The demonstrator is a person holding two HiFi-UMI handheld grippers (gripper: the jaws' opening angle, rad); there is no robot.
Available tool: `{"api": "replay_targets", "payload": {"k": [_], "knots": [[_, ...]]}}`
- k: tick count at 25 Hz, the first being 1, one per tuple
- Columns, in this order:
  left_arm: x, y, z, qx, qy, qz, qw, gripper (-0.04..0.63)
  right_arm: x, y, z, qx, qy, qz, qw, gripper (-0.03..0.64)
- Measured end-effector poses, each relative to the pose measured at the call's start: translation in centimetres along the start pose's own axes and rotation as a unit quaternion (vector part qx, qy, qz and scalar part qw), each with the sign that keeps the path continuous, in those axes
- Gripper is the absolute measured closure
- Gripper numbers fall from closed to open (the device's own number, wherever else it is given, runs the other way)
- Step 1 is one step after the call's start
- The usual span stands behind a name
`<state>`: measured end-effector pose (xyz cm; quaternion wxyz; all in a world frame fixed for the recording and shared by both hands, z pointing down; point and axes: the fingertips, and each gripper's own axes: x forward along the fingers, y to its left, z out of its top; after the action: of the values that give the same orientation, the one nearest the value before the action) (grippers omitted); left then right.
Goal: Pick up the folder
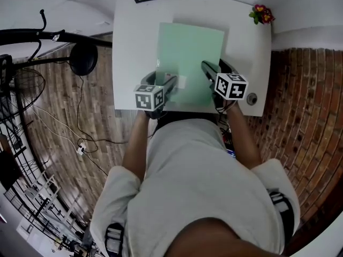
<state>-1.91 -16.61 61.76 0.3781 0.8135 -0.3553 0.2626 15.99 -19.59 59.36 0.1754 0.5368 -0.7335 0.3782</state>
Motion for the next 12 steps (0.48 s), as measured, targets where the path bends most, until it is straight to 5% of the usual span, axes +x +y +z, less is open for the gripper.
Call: {"api": "replay_targets", "payload": {"k": [12], "knots": [[-2.3,0.5,-3.4,0.004,0.004,-0.008,1.0,0.232,-1.2,2.5,-3.3,0.004,-0.007,-0.013,1.0,0.299]]}}
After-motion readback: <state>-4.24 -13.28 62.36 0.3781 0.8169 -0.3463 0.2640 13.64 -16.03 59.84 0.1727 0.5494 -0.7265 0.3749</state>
